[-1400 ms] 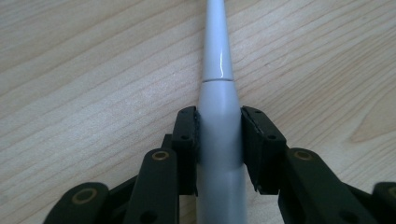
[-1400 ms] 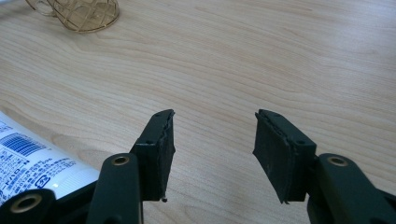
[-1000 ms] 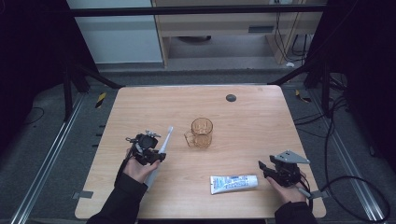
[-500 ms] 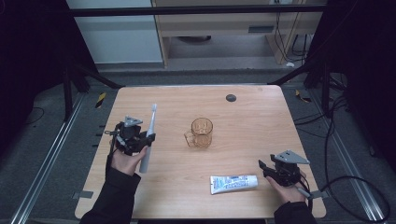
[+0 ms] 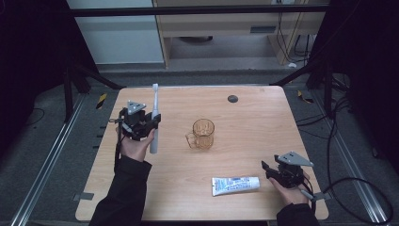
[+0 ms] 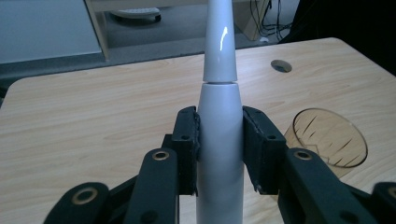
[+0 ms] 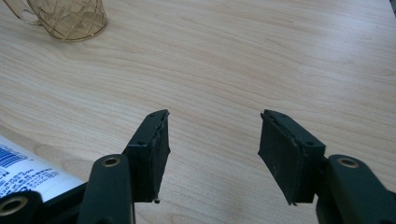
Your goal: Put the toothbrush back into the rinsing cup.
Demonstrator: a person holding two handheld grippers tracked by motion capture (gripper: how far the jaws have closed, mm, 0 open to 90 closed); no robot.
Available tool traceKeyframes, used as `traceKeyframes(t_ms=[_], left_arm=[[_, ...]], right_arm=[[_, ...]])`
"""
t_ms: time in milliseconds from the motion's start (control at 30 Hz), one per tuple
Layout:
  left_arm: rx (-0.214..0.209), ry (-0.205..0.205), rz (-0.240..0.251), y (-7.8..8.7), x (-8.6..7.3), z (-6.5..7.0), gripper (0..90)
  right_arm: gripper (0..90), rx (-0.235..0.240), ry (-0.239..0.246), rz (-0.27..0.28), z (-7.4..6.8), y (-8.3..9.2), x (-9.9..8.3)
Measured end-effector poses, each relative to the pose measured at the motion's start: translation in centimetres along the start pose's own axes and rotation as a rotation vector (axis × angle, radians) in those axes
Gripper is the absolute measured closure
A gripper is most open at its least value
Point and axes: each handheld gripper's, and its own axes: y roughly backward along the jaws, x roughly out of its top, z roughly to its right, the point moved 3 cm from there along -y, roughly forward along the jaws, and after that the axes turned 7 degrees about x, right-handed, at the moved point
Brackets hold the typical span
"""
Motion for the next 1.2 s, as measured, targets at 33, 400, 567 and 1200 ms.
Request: traceKeyframes(t_ms=[33,400,567,1200], left_arm=[[0.003,-0.001,0.008,-0.1,0.1,0.1,67.3],[-0.006,0.038,0.110,-0.7,2.3,1.3,67.3],[0.005,0.044,0.161,-0.9,3.2,2.0,67.3],[-0.012,0.064,0.283,-2.1,4.3,5.6,67.3]], right_arm=[[42.2,0.000,0.001,0.001,0.0,0.0,0.0],[41.0,-0.010,0.005,0.007,0.2,0.0,-0.1],[40.3,-0.018,0.007,0.010,0.3,0.0,-0.1],[38.7,-0.026,0.010,0.021,0.4,0.1,-0.1]])
